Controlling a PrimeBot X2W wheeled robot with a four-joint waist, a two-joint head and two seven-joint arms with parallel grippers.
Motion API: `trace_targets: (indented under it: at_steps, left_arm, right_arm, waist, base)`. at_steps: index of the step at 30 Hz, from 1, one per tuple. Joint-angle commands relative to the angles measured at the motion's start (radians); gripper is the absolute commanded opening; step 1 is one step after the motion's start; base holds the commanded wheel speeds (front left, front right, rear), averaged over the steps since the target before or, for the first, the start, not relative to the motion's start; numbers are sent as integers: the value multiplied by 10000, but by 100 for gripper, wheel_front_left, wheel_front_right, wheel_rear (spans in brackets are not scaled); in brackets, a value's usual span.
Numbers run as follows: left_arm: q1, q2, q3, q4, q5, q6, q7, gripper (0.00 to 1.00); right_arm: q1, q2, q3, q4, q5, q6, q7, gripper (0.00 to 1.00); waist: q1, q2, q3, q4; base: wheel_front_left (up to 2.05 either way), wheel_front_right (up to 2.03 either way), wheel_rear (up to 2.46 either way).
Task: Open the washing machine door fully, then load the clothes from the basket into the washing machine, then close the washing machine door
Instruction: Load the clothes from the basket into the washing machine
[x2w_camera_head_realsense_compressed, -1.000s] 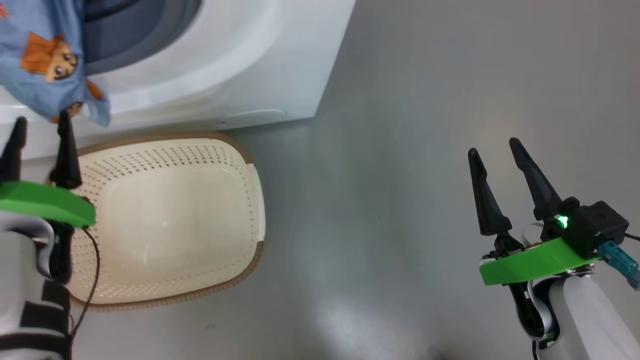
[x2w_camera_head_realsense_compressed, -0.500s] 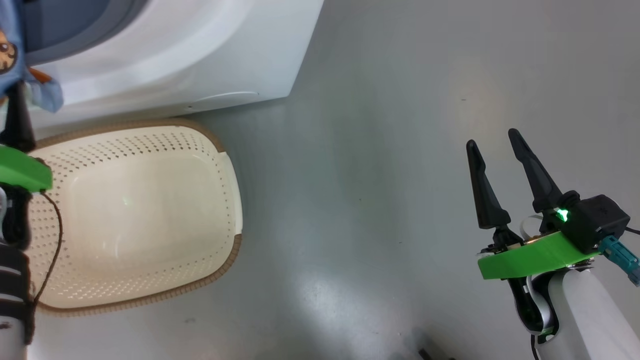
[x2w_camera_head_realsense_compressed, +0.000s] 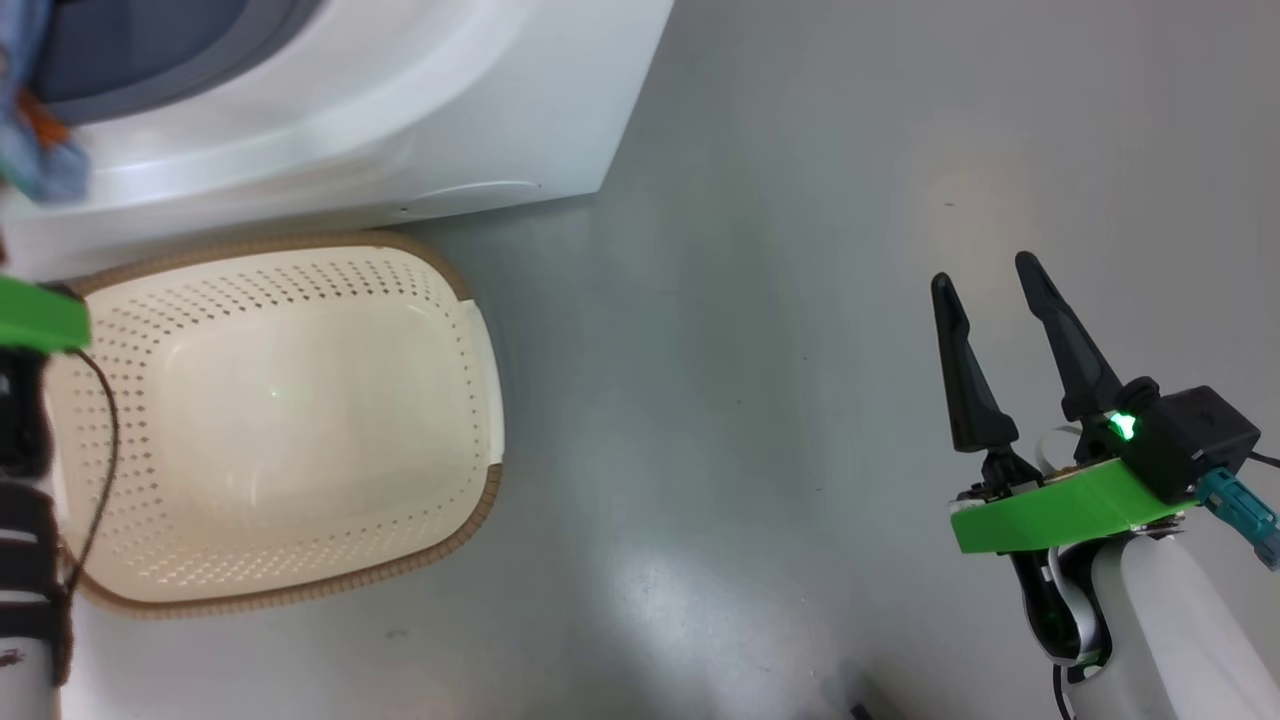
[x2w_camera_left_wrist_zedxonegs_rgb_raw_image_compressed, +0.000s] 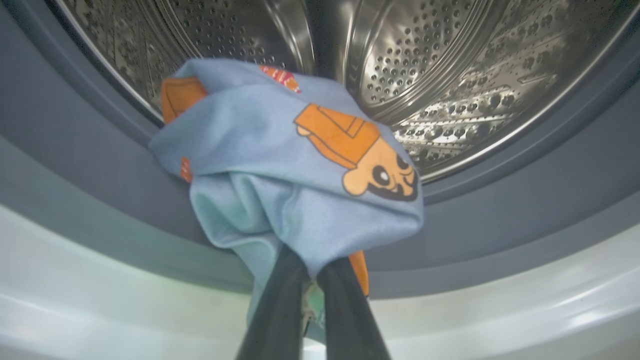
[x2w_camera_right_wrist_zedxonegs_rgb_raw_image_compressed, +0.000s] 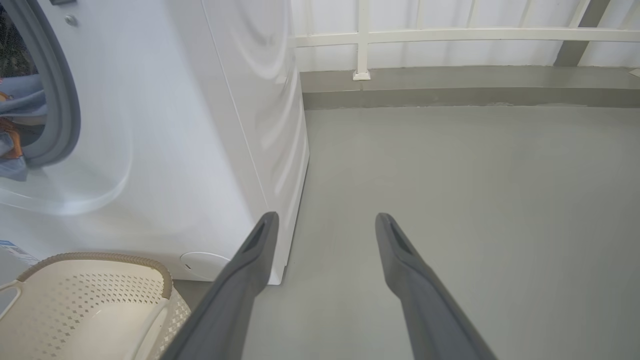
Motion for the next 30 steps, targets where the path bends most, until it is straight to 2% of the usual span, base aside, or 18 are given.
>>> trace_targets:
  at_steps: [1, 7, 13, 18, 30]
  left_arm:
    - [278, 406, 443, -876, 274, 50, -107, 0]
    - [481, 200, 656, -2256, 871, 50, -107, 0]
    - [-420, 339, 244, -2137, 1139, 50, -107, 0]
    - [-1640, 583, -309, -1252, 1368, 50, -107, 0]
    - [-4769, 1130, -1178, 2377, 2115, 152, -107, 0]
  right_arm:
    - [-47, -8, 147, -224, -16, 44, -78, 100]
    - [-66, 51, 189, -223, -2, 44, -78, 100]
    - [-157, 67, 251, -214, 20, 44, -78, 100]
    - [-209, 147, 354, -190, 72, 44, -78, 100]
    - [-441, 372, 700, -114, 207, 44, -78, 100]
  waist:
    - [0, -1, -63, 104]
    - [0, -1, -63, 218]
    - [0, -1, 83, 217]
    - [0, -1, 240, 77]
    - [0, -1, 639, -520]
  base:
    - [0, 0, 0]
    - [0, 0, 0]
    - [0, 0, 0]
    - [0, 0, 0]
    - [0, 0, 0]
